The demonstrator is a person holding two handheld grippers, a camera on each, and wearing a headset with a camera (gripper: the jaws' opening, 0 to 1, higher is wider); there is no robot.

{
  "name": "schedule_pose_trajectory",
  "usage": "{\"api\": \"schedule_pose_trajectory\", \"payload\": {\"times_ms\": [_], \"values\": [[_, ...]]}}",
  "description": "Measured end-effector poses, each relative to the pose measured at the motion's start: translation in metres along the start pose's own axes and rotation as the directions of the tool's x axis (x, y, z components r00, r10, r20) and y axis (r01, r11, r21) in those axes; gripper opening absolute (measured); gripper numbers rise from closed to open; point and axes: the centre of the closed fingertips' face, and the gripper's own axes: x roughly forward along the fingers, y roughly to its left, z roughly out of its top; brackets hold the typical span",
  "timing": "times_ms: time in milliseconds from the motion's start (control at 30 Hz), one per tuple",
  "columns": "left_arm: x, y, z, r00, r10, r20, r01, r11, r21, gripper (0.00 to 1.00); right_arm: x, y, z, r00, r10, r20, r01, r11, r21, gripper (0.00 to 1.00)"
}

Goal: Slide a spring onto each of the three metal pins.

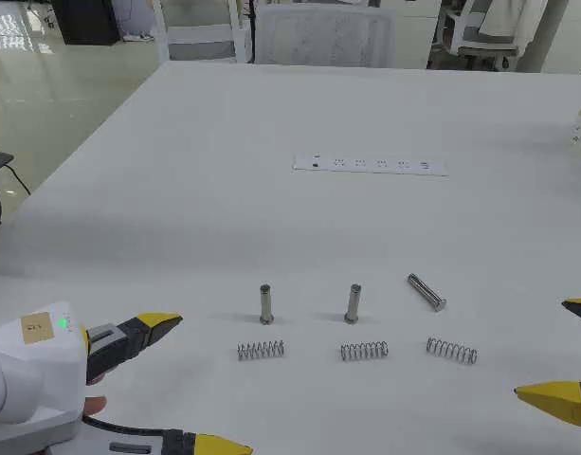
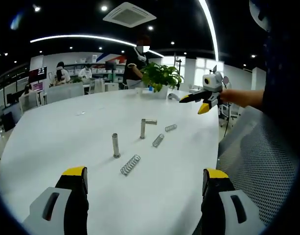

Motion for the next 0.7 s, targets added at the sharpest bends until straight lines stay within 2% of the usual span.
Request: {"api": "schedule_pose_trajectory", "payload": {"times_ms": [700], "values": [[-0.0001, -0.0005, 0.0005, 1.0000, -0.002, 0.000, 0.002, 1.000, 0.003, 0.95, -0.0011, -0.0002, 0.0011, 1.0000, -0.003, -0.003, 0.003, 1.000, -0.003, 0.78]]}}
